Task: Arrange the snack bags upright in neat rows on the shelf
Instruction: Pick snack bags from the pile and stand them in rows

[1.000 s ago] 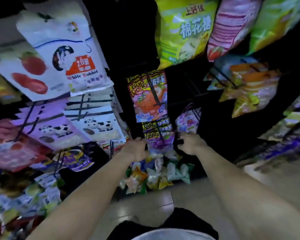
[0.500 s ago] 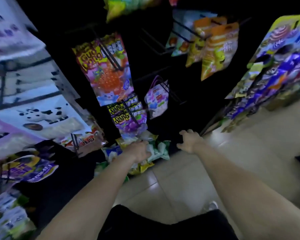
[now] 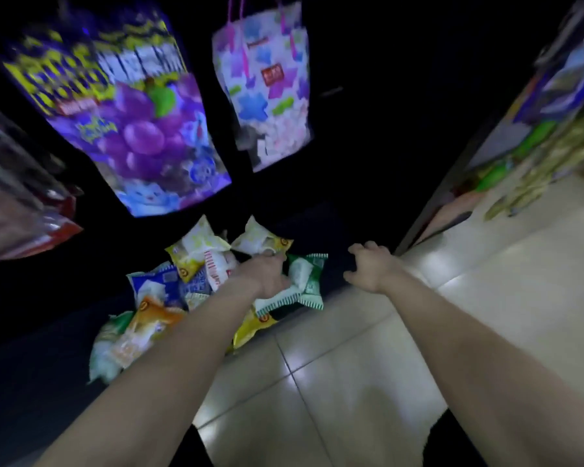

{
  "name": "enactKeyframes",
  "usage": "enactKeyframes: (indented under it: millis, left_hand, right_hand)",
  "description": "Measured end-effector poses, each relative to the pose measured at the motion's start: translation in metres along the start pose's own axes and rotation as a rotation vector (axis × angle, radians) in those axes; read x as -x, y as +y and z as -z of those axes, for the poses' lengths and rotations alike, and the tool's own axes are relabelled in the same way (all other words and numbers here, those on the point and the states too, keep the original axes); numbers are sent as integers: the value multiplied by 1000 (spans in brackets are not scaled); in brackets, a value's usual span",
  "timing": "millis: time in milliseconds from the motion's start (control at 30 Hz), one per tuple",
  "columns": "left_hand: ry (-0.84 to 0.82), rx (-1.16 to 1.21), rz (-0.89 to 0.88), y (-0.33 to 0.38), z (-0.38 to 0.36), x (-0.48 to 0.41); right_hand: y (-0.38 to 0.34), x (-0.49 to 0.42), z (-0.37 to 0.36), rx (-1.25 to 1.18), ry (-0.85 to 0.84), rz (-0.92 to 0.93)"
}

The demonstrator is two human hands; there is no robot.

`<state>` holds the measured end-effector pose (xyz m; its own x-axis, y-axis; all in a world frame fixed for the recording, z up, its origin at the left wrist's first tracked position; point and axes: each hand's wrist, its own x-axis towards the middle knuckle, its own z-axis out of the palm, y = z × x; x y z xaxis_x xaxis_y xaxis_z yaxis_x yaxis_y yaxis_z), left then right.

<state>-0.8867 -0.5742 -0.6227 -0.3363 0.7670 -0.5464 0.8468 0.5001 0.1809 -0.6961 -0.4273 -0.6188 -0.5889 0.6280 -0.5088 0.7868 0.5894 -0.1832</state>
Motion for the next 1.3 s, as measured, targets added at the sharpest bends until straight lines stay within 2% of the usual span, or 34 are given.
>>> enactKeyframes:
  millis: [167, 267, 433, 600, 733, 933, 1067, 1167, 1300]
  left_hand:
    - [87, -3, -1, -5, -54, 19]
    - [71, -40, -6, -6, -68, 57]
    - [185, -33, -16, -7, -66, 101]
    - [243, -123, -56, 14, -59, 116]
    - [267, -201, -63, 16, -64, 100]
    - [186, -279, -62, -10, -66, 18]
    - [208, -276, -130, -32, -62, -34]
    - [210, -235, -164, -48, -74, -58]
    - [184, -212, -162, -60, -83, -85]
  right_hand:
    - [16, 17, -51, -25, 38, -18]
    - [14, 52, -64, -20, 33, -22]
    - [8, 97, -67, -35, 151, 16]
    - [20, 117, -82, -56, 172, 28]
    - [27, 88, -96, -87, 113, 41]
    - [20, -24, -135, -145, -1, 73]
    - [4, -93, -172, -177, -50, 74]
    - [-7, -131, -199, -210, -41, 40]
    - [-14, -156, -231, -223, 74, -9]
